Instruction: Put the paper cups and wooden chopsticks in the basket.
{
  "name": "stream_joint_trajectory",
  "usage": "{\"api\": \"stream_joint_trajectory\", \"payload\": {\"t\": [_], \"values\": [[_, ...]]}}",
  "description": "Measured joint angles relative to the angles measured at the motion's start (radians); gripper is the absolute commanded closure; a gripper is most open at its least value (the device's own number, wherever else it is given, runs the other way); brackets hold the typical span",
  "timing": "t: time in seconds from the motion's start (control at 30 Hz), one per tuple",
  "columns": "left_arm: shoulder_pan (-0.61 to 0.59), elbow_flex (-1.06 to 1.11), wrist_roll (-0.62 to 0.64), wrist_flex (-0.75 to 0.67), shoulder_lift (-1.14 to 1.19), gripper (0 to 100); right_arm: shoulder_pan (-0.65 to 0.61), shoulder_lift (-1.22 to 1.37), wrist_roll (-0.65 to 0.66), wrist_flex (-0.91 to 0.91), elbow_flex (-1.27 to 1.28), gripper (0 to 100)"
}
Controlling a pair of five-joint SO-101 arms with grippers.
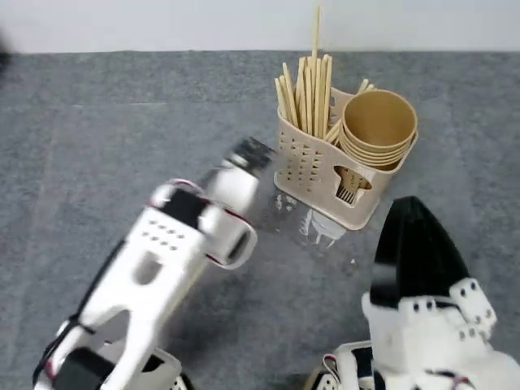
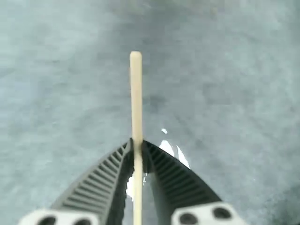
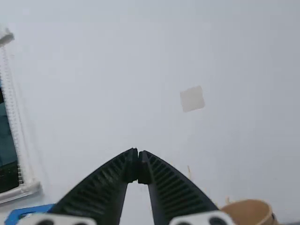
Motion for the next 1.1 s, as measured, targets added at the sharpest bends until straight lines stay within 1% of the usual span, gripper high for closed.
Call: {"api": "stream_joint_trajectory", "payload": {"t": [0.1, 0.2, 0.27, 0.33, 0.4, 0.53, 0.63, 0.73, 0.93, 1.0, 1.1], "values": [[-0.091, -0.052, -0.015, 0.0, -0.066, 99, 0.046, 0.0, 0.003, 0.0, 0.08, 99.1], [-0.132, -0.155, -0.018, 0.002, -0.109, 99, 0.025, 0.0, 0.071, 0.0, 0.186, 99.1], [-0.141, -0.236, -0.012, 0.002, -0.12, 99, -0.029, 0.002, 0.127, 0.0, 0.264, 99.1], [-0.143, -0.327, 0.034, -0.008, -0.123, 99, -0.092, 0.002, 0.176, 0.006, 0.334, 99.1], [-0.144, -0.404, 0.094, -0.052, -0.124, 99, -0.147, 0.002, 0.219, 0.043, 0.384, 99.1], [-0.138, -0.473, 0.212, -0.207, -0.124, 99, -0.262, 0.003, 0.293, 0.127, 0.443, 99.1], [-0.097, -0.48, 0.261, -0.345, -0.124, 99, -0.321, 0.003, 0.342, 0.155, 0.502, 99.1], [-0.031, -0.48, 0.272, -0.488, -0.124, 99, -0.364, 0.008, 0.388, 0.155, 0.569, 99.1], [0.074, -0.48, 0.272, -0.787, -0.121, 99, -0.376, 0.012, 0.422, 0.155, 0.606, 99.1], [0.106, -0.48, 0.272, -0.855, -0.098, 99, -0.374, 0.012, 0.423, 0.155, 0.606, 99.1], [0.138, -0.482, 0.272, -0.91, -0.037, 99, -0.376, 0.011, 0.423, 0.155, 0.609, 99.1]]}}
